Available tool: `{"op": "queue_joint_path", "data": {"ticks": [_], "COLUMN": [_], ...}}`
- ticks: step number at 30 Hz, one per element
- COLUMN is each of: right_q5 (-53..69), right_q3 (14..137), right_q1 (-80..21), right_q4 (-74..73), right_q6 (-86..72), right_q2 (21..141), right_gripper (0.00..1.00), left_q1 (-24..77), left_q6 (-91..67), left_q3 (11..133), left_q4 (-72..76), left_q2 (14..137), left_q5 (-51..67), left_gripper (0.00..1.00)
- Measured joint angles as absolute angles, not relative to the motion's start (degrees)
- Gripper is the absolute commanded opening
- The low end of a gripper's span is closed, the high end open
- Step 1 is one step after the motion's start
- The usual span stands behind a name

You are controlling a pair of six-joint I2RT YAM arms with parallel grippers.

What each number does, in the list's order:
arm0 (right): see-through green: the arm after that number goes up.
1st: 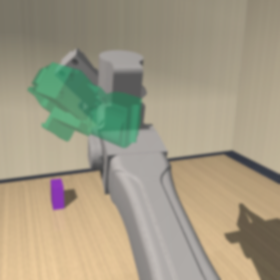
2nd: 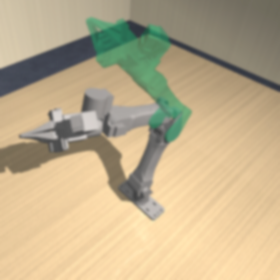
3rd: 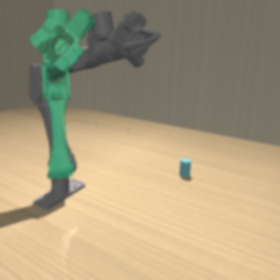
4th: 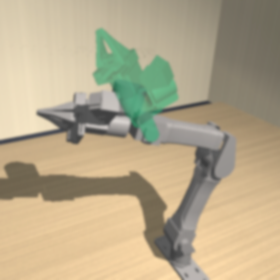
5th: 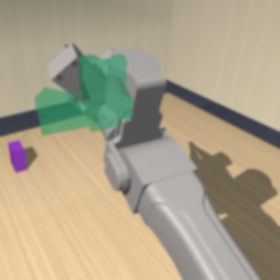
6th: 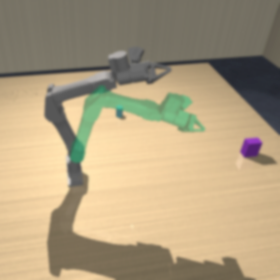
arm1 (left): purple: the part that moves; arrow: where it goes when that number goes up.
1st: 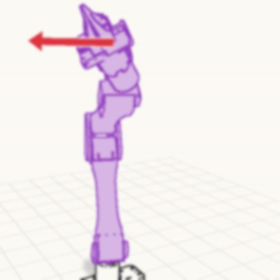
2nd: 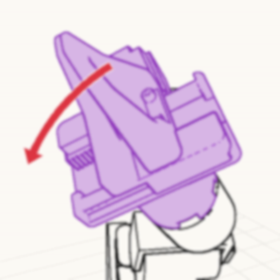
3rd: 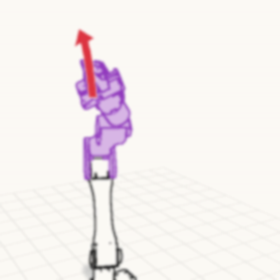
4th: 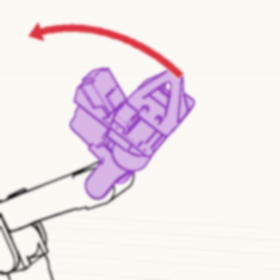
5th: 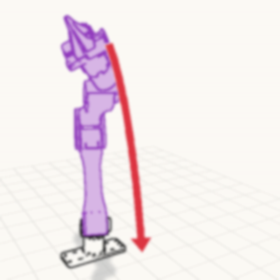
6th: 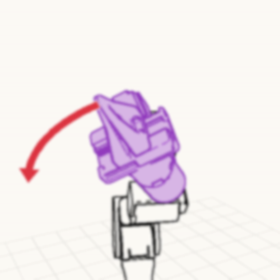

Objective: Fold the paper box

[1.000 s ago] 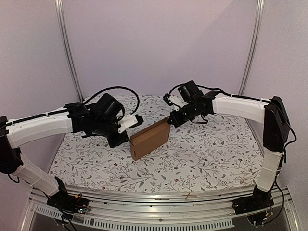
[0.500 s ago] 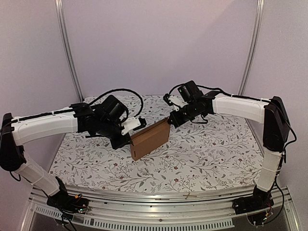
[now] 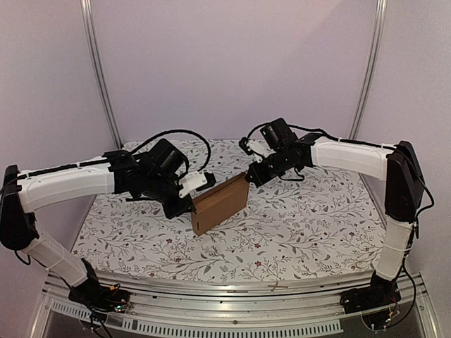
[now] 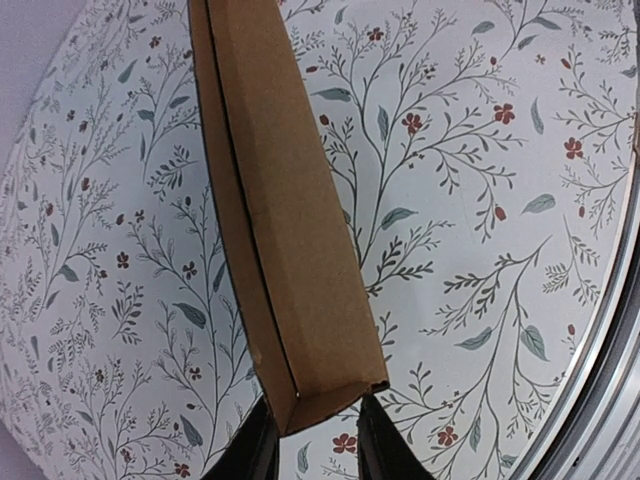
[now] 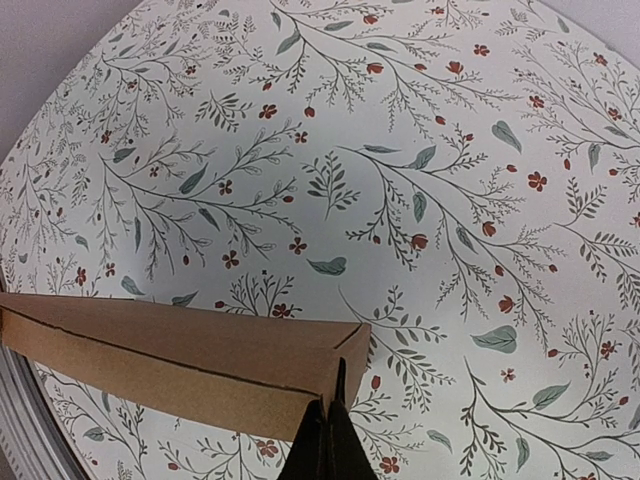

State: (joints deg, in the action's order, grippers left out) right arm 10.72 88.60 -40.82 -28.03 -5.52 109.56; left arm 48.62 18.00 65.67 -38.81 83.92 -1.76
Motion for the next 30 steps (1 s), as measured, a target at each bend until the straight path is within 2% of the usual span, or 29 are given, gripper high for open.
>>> {"op": "queue_joint_path", "data": {"ticks": [9, 14, 18, 30], "right_q5": [10.85, 10.85, 10.87, 10.96], "right_q3": [88.60, 88.60, 88.60, 88.60], "right_q1": [-40.82, -40.82, -40.82, -40.82], "right_q4": [-28.05, -28.05, -28.05, -28.08], "right_q6": [-5.52, -5.52, -5.52, -5.52], "right_q2": [109.58, 109.58, 109.58, 109.60], "right_gripper": [0.00, 0.00, 0.00, 0.00], "left_q1": [48.62, 48.62, 47.94, 46.96], "left_q6": [18.00, 17.41, 14.46, 6.48], "left_q3": [65.67, 65.63, 65.67, 70.78], "left_q4": [-38.63, -38.22, -36.10, -35.48], "left_q2": [81.82, 79.57, 78.81, 87.79], "left_q5": [-1.41, -1.72, -2.20, -0.58], "left_gripper": [0.30, 0.36, 0.36, 0.29]}}
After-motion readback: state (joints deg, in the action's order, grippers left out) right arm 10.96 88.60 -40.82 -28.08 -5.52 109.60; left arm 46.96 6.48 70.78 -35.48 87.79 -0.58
